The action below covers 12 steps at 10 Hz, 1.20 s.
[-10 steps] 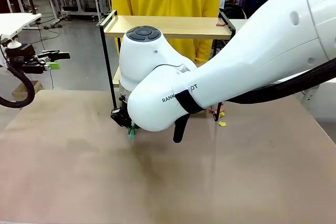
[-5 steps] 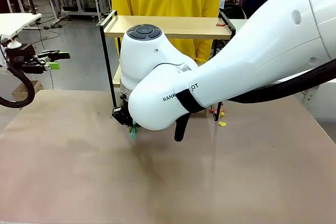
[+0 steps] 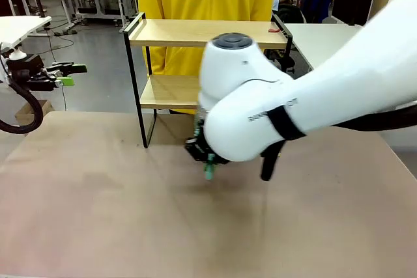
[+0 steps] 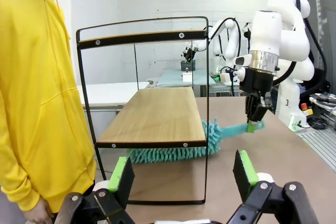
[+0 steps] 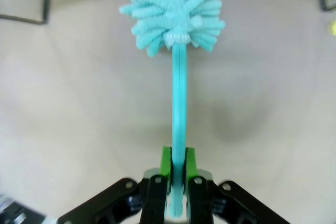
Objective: Clean the shelf.
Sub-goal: Clean the specific section of the Shelf indicated by the human with the Duster.
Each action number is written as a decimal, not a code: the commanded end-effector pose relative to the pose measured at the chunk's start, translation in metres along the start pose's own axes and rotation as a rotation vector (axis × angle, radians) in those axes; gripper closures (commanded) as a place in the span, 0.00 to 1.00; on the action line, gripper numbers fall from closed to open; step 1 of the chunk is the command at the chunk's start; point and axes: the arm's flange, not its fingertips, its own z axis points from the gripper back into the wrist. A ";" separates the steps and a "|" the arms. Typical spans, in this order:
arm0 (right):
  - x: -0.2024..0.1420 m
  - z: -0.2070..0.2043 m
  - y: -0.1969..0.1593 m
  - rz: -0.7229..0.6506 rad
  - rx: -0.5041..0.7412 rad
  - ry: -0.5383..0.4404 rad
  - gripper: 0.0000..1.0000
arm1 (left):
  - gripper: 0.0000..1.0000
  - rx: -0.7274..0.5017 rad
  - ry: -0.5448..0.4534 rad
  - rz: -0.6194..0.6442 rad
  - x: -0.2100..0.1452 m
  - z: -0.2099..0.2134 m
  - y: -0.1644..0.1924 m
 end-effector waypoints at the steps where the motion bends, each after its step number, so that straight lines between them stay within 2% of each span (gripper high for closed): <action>1: -0.005 0.027 -0.054 -0.023 -0.030 0.007 0.87 | 0.00 0.002 -0.003 -0.012 0.002 0.000 -0.002; 2: -0.003 0.037 -0.084 -0.047 -0.081 0.005 0.87 | 0.00 0.002 -0.003 -0.012 0.002 0.000 -0.002; 3: -0.001 0.042 -0.109 -0.028 -0.144 0.011 0.87 | 0.00 0.002 -0.003 -0.012 0.002 0.000 -0.002; 4: -0.003 0.051 -0.126 0.024 -0.147 0.003 0.87 | 0.00 0.002 -0.003 -0.012 0.002 0.000 -0.002; 5: -0.009 0.067 -0.125 0.067 -0.078 -0.096 0.87 | 0.00 0.002 -0.003 -0.012 0.002 0.000 -0.002; 6: -0.001 0.037 -0.111 -0.033 -0.142 -0.001 0.87 | 0.00 0.002 -0.003 -0.012 0.002 0.000 -0.002; 9: -0.006 0.048 -0.121 0.004 -0.149 -0.028 0.87 | 0.00 0.002 -0.003 -0.012 0.002 0.000 -0.002; 10: -0.011 0.070 -0.123 0.196 -0.043 -0.001 0.87 | 0.00 0.002 -0.003 -0.012 0.002 0.000 -0.002; 12: -0.026 0.102 -0.148 0.466 -0.018 0.013 0.87 | 0.00 0.002 -0.003 -0.012 0.002 0.000 -0.002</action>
